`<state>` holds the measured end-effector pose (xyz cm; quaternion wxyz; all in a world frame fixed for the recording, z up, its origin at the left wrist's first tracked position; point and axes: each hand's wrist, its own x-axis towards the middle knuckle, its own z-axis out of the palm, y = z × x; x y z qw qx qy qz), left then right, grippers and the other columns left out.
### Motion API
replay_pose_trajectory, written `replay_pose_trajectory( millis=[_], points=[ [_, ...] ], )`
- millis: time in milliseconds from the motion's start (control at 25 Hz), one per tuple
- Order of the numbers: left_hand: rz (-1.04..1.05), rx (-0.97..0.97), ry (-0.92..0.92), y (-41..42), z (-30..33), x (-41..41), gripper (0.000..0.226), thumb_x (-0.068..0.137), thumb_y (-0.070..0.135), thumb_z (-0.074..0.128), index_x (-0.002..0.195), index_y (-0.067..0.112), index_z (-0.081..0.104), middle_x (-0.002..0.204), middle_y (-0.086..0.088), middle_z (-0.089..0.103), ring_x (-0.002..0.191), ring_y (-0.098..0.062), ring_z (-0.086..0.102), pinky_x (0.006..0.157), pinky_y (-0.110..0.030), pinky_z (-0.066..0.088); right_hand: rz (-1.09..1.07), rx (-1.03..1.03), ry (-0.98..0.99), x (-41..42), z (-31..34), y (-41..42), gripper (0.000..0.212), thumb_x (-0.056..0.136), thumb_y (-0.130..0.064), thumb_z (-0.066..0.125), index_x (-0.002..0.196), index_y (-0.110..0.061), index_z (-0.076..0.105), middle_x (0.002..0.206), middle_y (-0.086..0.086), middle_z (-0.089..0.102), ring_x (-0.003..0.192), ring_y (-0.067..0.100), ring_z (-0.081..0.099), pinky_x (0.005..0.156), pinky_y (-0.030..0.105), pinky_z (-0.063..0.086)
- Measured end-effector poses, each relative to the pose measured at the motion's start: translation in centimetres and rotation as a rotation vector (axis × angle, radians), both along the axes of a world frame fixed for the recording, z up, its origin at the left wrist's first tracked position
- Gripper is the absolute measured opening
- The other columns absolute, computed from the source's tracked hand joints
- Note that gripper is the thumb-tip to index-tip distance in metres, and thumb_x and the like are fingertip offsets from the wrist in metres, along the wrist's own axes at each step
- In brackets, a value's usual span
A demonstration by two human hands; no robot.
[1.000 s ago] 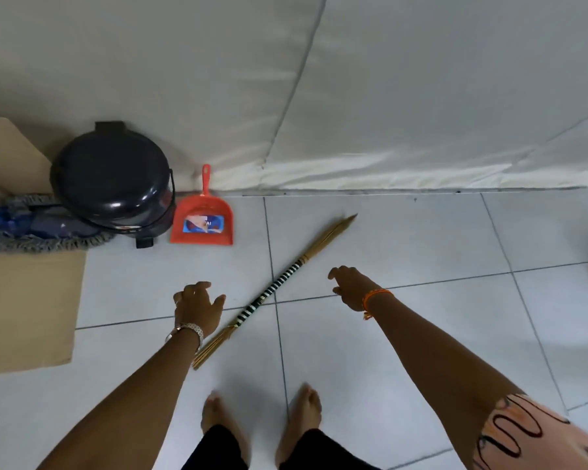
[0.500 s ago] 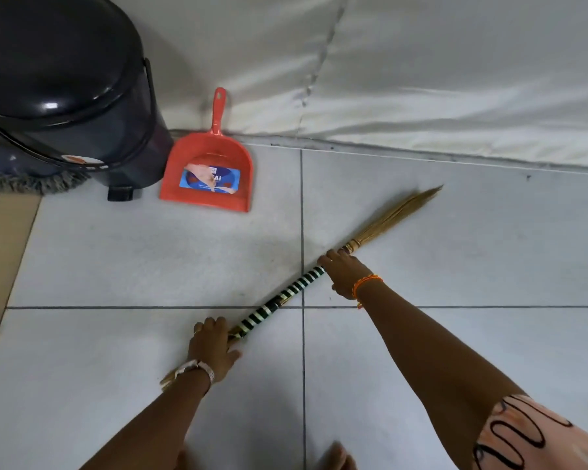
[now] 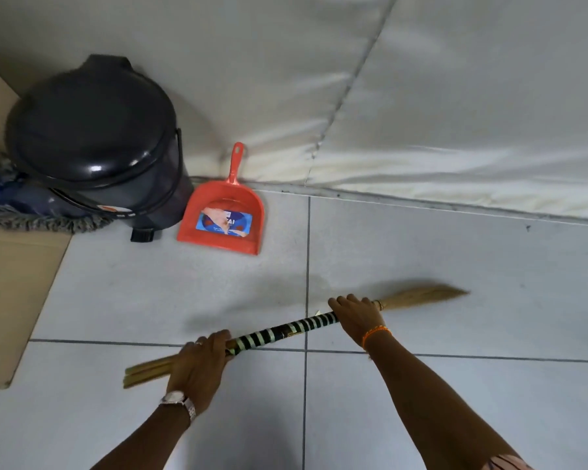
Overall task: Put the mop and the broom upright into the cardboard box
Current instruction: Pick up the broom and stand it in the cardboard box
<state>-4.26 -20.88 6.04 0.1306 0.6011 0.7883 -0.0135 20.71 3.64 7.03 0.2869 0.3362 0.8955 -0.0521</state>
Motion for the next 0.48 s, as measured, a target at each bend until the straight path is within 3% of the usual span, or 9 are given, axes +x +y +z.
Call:
replay_pose_trajectory(
  millis=[120, 240, 360, 480],
  points=[
    [-0.193, 0.311, 0.204, 4.3, 10.5, -3.4, 0.026, 0.092, 0.021, 0.05, 0.113, 0.02, 0.066, 0.087, -0.002, 0.065, 0.084, -0.032, 0.063, 0.09, -0.048, 0.053, -0.092, -0.082, 0.066, 1.1, 9.2, 0.4, 0.03, 0.096, -0.017, 0.053, 0.125, -0.025, 0.049, 0.118, 0.004, 0.056, 0.112, 0.025, 0.055, 0.085, 0.042, 0.052],
    [-0.273, 0.525, 0.353, 9.9, 23.4, -6.7, 0.022, 0.092, 0.027, 0.064, 0.114, 0.028, 0.066, 0.109, 0.001, 0.07, 0.118, -0.035, 0.063, 0.119, -0.053, 0.028, -0.292, -0.141, 0.189, 0.7, 19.5, 0.9, 0.029, 0.093, -0.018, 0.06, 0.118, -0.029, 0.053, 0.113, 0.0, 0.056, 0.108, 0.023, 0.056, 0.074, 0.041, 0.051],
    [-0.299, 0.604, 0.468, 13.4, 38.6, -8.7, 0.042, 0.098, 0.033, 0.051, 0.139, 0.031, 0.05, 0.154, -0.001, 0.047, 0.15, -0.035, 0.031, 0.125, -0.053, 0.003, -0.363, -0.196, 0.311, -1.0, 32.4, 0.8, 0.028, 0.09, -0.021, 0.063, 0.117, -0.029, 0.056, 0.109, 0.001, 0.06, 0.101, 0.024, 0.06, 0.08, 0.04, 0.051],
    [-0.274, 0.667, 0.485, 14.3, 53.1, -10.3, 0.065, 0.095, 0.041, 0.047, 0.156, 0.032, 0.028, 0.17, 0.002, 0.012, 0.158, -0.031, -0.005, 0.124, -0.053, -0.008, -0.398, -0.233, 0.434, -4.0, 44.2, -0.9, 0.023, 0.087, -0.023, 0.065, 0.108, -0.025, 0.058, 0.103, 0.001, 0.063, 0.096, 0.026, 0.062, 0.08, 0.039, 0.05]
  ],
)
